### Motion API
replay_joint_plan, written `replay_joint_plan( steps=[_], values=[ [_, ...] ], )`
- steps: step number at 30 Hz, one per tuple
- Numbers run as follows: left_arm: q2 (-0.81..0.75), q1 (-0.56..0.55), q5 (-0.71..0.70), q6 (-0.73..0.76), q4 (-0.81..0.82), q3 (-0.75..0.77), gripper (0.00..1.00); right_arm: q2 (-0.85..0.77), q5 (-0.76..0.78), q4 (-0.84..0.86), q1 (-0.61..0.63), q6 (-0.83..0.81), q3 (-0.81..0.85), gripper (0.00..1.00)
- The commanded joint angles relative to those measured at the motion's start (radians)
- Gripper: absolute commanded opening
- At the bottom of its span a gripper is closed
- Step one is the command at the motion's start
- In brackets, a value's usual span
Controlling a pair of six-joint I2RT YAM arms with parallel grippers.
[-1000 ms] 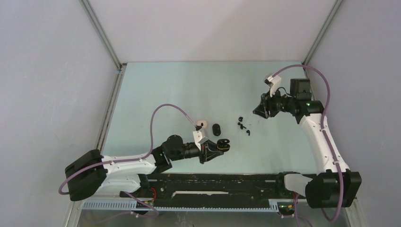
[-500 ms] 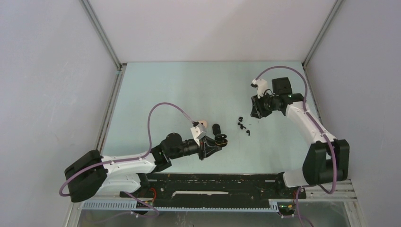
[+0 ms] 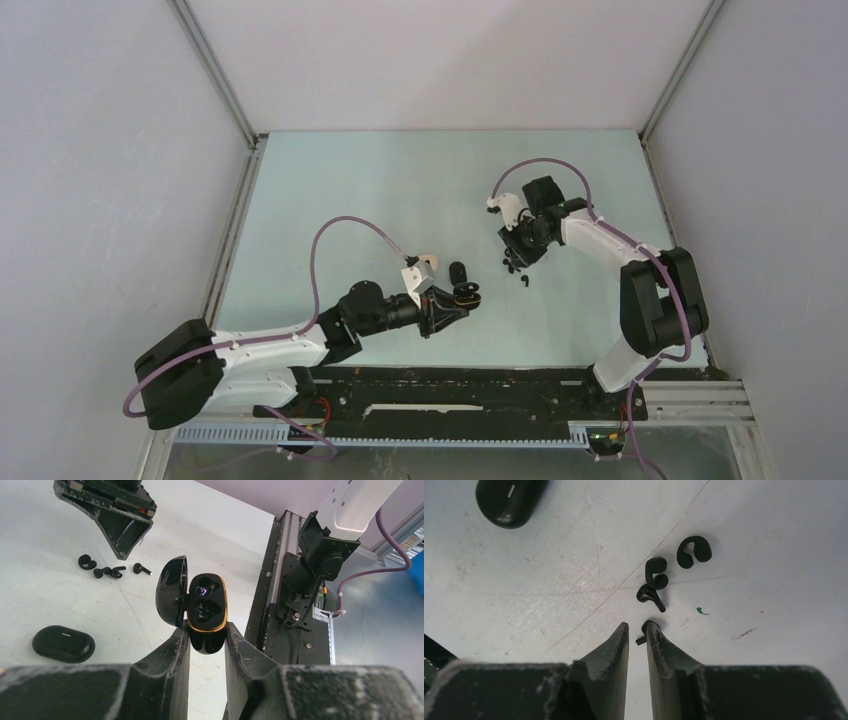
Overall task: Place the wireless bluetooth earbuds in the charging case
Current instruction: Pick up the earbud from the center of the board.
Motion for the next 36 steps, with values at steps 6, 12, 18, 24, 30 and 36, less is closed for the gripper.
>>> replay_joint_plan(
  steps=[6, 12, 18, 24, 30, 36],
  values=[
    [-0.04, 0.006, -0.007, -0.015, 0.027, 0.003, 0.0, 0.07, 0.07, 0.002, 0.054, -0.004, 0.056, 0.27],
    [-0.032, 0.006, -0.005, -0.025, 0.028, 0.006, 0.0, 0.083, 0.089, -0.005, 0.067, -0.004, 0.056, 0.27],
    [-0.027, 0.006, -0.003, -0.03, 0.027, 0.009, 0.0, 0.088, 0.151, -0.037, 0.07, 0.025, 0.056, 0.29],
    [-0.01, 0.006, 0.002, -0.033, 0.027, 0.016, 0.0, 0.088, 0.199, -0.064, 0.073, 0.042, 0.055, 0.35],
    [0.004, 0.006, 0.013, -0.042, 0.027, 0.027, 0.0, 0.108, 0.23, -0.077, 0.086, 0.048, 0.057, 0.38],
    [-0.001, 0.006, 0.011, -0.05, 0.027, 0.021, 0.0, 0.144, 0.258, -0.073, 0.088, 0.053, 0.055, 0.39]
  ],
)
